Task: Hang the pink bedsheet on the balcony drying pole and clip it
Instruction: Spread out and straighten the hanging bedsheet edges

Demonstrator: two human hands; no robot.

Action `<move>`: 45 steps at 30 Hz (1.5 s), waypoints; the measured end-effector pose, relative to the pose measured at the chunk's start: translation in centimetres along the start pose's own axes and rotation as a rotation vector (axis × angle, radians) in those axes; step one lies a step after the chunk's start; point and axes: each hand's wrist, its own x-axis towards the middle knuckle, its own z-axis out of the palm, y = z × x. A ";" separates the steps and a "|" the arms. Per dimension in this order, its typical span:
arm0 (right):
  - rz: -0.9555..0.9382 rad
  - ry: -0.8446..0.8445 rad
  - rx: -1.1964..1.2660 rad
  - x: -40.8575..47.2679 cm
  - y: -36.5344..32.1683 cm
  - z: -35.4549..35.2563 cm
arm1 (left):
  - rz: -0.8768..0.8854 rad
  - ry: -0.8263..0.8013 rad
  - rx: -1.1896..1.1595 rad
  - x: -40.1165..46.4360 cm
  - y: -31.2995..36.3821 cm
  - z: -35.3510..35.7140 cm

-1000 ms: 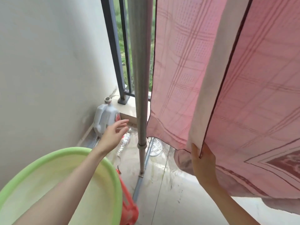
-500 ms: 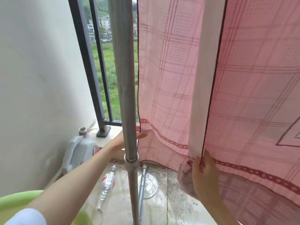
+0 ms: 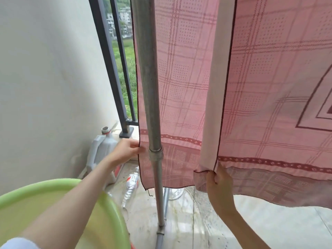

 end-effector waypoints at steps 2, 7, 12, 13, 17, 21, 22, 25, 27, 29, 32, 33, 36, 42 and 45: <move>0.011 -0.032 0.013 -0.8 -0.8 0.4 | -0.151 0.054 -0.215 -1.6 0.0 0.8; 0.071 -0.091 0.022 -1.7 -1.6 0.3 | -0.382 0.403 -0.657 -5.4 1.4 6.0; 0.134 -0.097 0.118 -1.6 -0.3 -1.0 | -0.364 0.877 -0.821 -6.7 2.9 12.3; 0.145 -0.087 0.136 -1.6 0.2 -1.1 | -0.326 0.938 -0.799 -6.7 2.8 13.0; 0.235 -0.093 0.178 -1.6 2.1 -1.0 | -0.188 0.985 -0.756 -7.0 1.0 14.9; 0.363 -0.118 0.367 -1.5 3.4 -1.2 | -0.121 0.982 -0.677 -6.9 -1.7 16.9; 0.350 -0.123 0.374 -1.5 3.8 -1.2 | -0.129 0.981 -0.675 -6.9 -2.5 17.5; 0.214 -0.097 0.279 -2.0 5.4 -0.8 | -0.124 0.950 -0.668 -7.4 -5.3 18.9; 0.139 -0.091 0.199 -2.5 6.1 0.0 | -0.118 0.937 -0.613 -8.0 -7.2 19.6; 0.111 -0.044 0.113 -3.0 6.7 1.0 | -0.129 0.918 -0.525 -8.8 -8.3 19.8; 0.151 0.030 0.098 -3.6 7.3 1.7 | -0.122 0.867 -0.434 -10.4 -9.1 20.0; 0.186 0.058 0.104 -3.7 7.6 1.6 | -0.120 0.854 -0.426 -10.9 -9.2 19.9; 0.321 0.123 0.112 -4.1 9.1 0.9 | -0.119 0.847 -0.389 -11.4 -9.0 19.5; 0.155 0.056 0.026 -5.2 10.7 -0.7 | -0.106 0.851 -0.359 -10.2 -8.6 19.2; -0.001 0.058 -0.103 -6.2 10.8 -0.1 | -0.113 0.873 -0.380 -10.4 -9.2 19.4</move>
